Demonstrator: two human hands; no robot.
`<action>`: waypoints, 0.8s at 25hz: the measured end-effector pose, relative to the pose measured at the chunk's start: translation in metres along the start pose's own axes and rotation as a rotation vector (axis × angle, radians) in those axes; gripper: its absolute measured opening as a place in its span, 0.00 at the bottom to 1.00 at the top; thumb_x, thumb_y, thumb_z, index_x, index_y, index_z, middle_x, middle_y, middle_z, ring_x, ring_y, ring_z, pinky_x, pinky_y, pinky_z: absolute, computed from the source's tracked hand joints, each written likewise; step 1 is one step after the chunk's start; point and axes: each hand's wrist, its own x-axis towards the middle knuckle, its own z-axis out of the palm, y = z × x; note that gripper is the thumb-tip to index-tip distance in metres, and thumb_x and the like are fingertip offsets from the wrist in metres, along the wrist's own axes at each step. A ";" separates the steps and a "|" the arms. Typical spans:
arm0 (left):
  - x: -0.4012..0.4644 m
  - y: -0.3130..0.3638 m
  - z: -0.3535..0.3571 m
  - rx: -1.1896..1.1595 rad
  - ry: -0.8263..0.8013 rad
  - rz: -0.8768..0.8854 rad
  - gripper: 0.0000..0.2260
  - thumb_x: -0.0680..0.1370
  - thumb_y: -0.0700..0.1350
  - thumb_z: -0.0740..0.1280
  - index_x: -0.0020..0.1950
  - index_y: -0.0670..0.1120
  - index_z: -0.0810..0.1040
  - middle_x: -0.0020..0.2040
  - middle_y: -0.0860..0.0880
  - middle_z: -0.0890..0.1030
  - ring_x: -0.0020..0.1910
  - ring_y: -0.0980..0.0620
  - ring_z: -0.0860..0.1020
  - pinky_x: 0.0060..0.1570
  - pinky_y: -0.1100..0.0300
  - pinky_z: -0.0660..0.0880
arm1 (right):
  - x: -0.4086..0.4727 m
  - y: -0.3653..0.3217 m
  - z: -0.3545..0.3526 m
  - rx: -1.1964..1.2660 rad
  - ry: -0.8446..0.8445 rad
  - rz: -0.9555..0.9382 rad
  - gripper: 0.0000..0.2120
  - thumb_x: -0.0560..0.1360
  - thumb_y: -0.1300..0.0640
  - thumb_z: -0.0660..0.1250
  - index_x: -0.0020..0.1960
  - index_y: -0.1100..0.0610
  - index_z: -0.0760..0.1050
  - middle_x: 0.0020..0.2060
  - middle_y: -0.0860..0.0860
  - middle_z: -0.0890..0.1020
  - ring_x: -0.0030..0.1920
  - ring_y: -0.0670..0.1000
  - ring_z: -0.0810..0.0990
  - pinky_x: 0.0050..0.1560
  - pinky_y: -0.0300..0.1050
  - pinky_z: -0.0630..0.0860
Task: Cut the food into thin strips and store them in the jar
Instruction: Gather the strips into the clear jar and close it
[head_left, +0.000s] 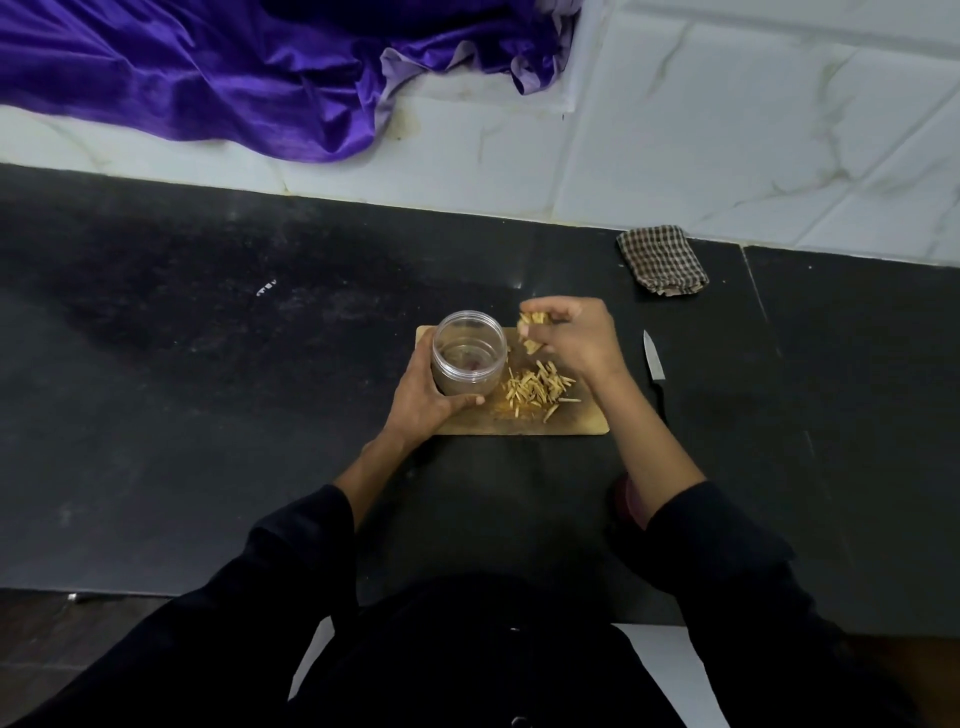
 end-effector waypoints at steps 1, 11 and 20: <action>0.000 0.000 0.000 0.002 0.003 -0.007 0.44 0.62 0.48 0.81 0.71 0.56 0.60 0.61 0.64 0.68 0.61 0.64 0.68 0.57 0.69 0.63 | 0.000 -0.012 0.008 -0.019 -0.034 -0.048 0.15 0.70 0.63 0.77 0.56 0.56 0.84 0.50 0.50 0.85 0.47 0.46 0.83 0.50 0.41 0.80; 0.004 -0.007 0.001 0.029 0.002 0.013 0.42 0.61 0.52 0.80 0.70 0.57 0.62 0.62 0.59 0.73 0.62 0.59 0.72 0.62 0.53 0.71 | -0.006 -0.032 0.042 -0.460 -0.043 -0.243 0.10 0.77 0.64 0.70 0.56 0.57 0.83 0.53 0.52 0.85 0.51 0.48 0.84 0.56 0.46 0.80; 0.003 -0.007 0.001 0.024 0.004 0.003 0.42 0.62 0.50 0.81 0.69 0.59 0.60 0.61 0.63 0.71 0.60 0.66 0.70 0.57 0.68 0.65 | -0.004 0.047 0.010 -0.779 -0.265 0.017 0.24 0.78 0.48 0.68 0.71 0.54 0.71 0.68 0.54 0.75 0.67 0.54 0.74 0.66 0.49 0.70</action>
